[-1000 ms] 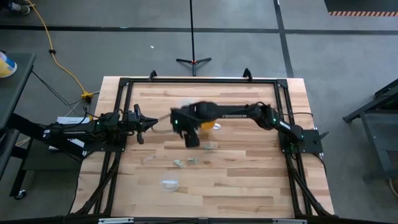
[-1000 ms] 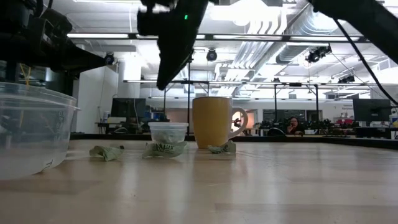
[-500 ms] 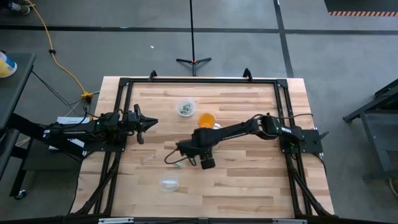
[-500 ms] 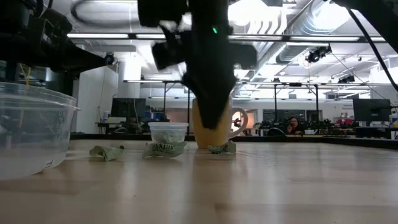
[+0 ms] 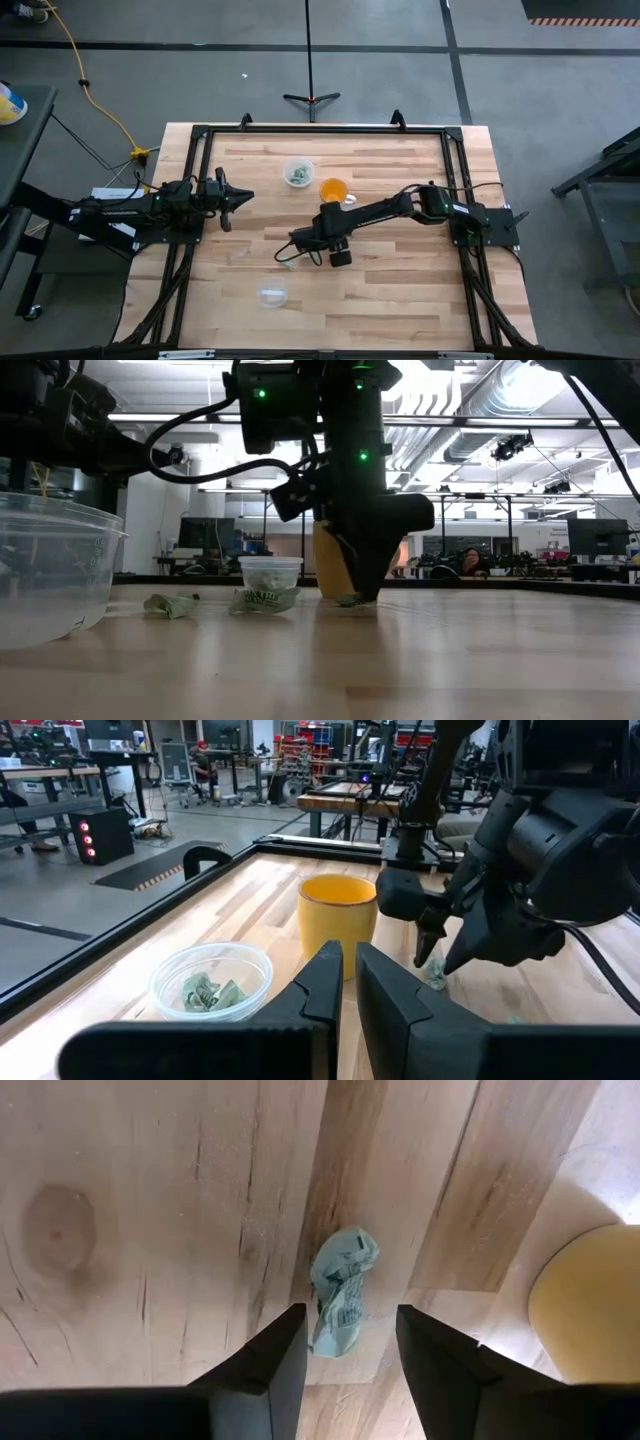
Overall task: Pick and place items into bin
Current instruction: Put the light green stevia packet into the top transparent bin
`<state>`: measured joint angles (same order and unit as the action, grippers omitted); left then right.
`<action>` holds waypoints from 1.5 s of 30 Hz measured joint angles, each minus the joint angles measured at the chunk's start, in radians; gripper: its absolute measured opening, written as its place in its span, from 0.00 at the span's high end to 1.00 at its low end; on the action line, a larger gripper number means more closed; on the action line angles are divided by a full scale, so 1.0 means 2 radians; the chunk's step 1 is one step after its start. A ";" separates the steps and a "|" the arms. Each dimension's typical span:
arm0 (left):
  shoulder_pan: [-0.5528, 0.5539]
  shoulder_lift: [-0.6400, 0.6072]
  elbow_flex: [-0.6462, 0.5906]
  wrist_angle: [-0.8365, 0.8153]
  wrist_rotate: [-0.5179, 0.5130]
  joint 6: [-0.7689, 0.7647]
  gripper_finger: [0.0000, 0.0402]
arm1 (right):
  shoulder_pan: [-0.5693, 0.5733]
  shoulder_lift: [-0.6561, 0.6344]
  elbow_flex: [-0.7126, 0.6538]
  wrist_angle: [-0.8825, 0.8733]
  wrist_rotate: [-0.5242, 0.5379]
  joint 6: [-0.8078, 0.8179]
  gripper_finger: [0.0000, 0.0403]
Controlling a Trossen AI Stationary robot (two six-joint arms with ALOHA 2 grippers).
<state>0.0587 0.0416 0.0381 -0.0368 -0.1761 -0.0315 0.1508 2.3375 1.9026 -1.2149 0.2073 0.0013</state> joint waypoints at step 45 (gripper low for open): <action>0.000 0.000 0.000 0.000 0.000 0.000 0.83 | 0.030 -0.002 -0.034 0.036 0.066 0.002 0.70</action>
<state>0.0586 0.0414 0.0380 -0.0372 -0.1761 -0.0322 0.2100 2.3344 1.8347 -1.1435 0.3403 0.0049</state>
